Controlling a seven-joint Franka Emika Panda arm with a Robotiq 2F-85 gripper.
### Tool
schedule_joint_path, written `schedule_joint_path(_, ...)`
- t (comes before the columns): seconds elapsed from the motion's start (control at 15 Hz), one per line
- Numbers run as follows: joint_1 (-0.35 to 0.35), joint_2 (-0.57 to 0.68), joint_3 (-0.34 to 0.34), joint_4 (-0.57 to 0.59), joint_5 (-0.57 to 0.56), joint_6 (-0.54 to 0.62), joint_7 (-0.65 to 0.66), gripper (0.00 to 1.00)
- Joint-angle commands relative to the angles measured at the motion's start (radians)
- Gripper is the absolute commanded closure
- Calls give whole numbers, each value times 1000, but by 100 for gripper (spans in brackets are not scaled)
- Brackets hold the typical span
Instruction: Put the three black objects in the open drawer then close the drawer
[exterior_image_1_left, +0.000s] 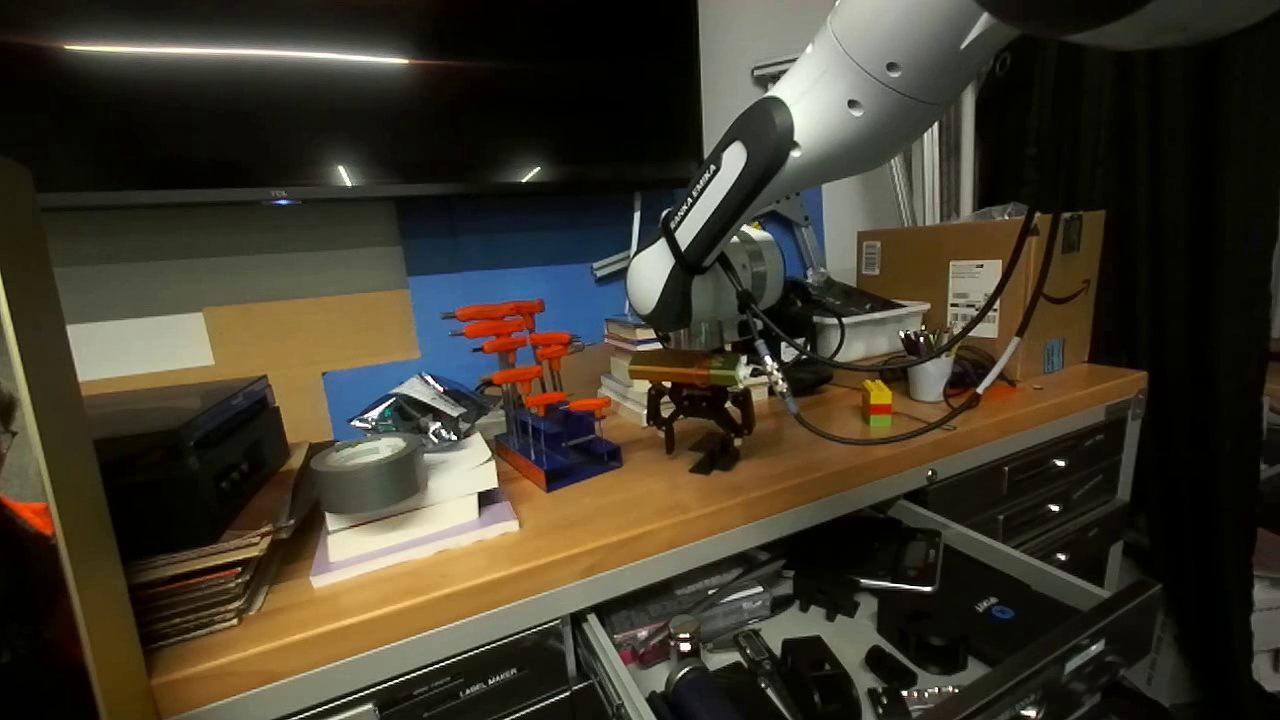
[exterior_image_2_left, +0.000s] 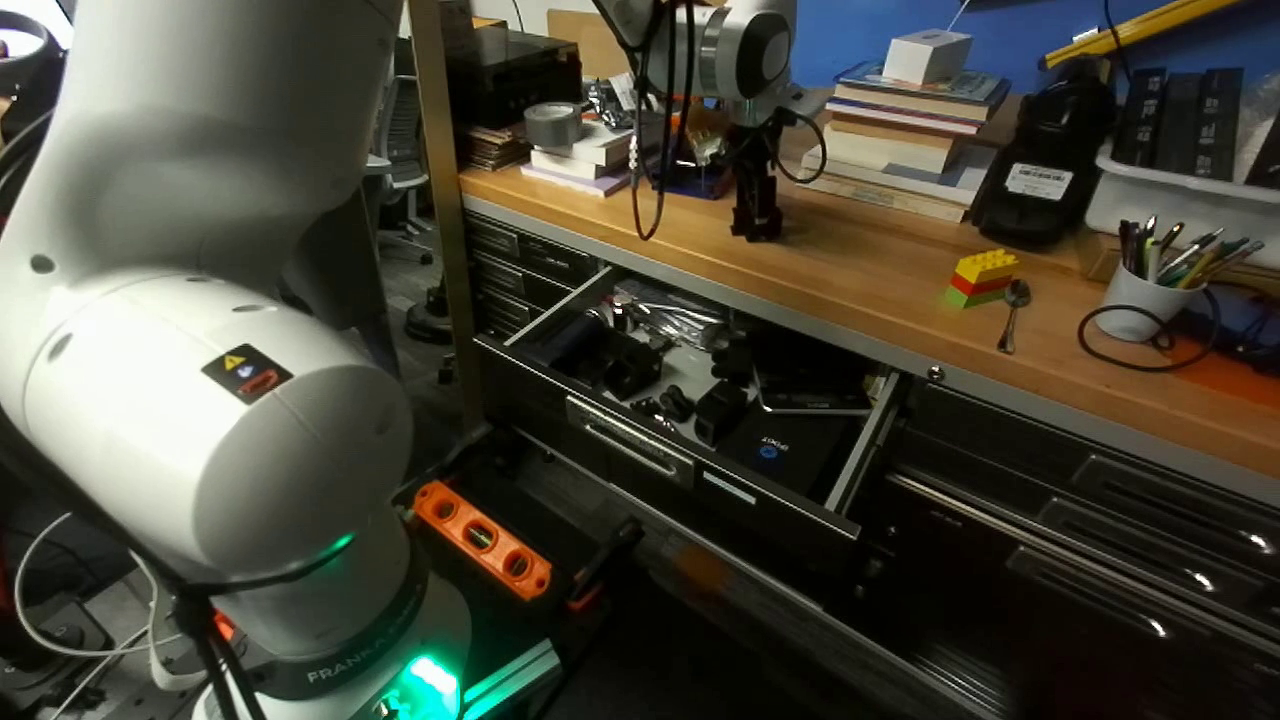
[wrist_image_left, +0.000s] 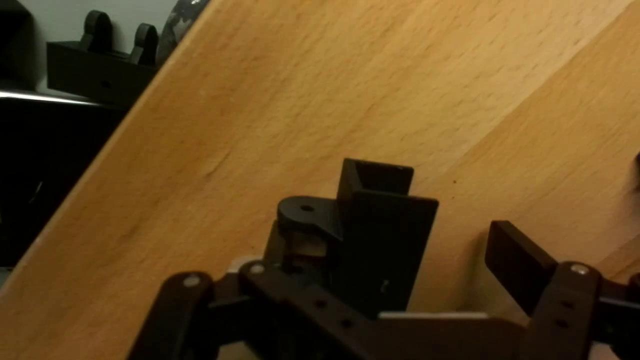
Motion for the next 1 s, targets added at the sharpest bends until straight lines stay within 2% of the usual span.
schedule_joint_path(0.0, -19, 47, 23, 71, 47, -32, -38, 0)
schedule_joint_path(0.2, -17, 68, 21, 93, 53, -34, -39, 0)
schedule_joint_path(0.27, -11, 69, 14, 94, 46, -26, -32, 24)
schedule_joint_path(0.4, -10, 68, 11, 93, 39, -16, -39, 34)
schedule_joint_path(0.73, -9, 55, 6, 85, 32, -8, -45, 73)
schedule_joint_path(0.8, -5, 47, 4, 74, 25, -5, -50, 79)
schedule_joint_path(0.93, -2, 22, 0, 40, 13, -6, -70, 77)
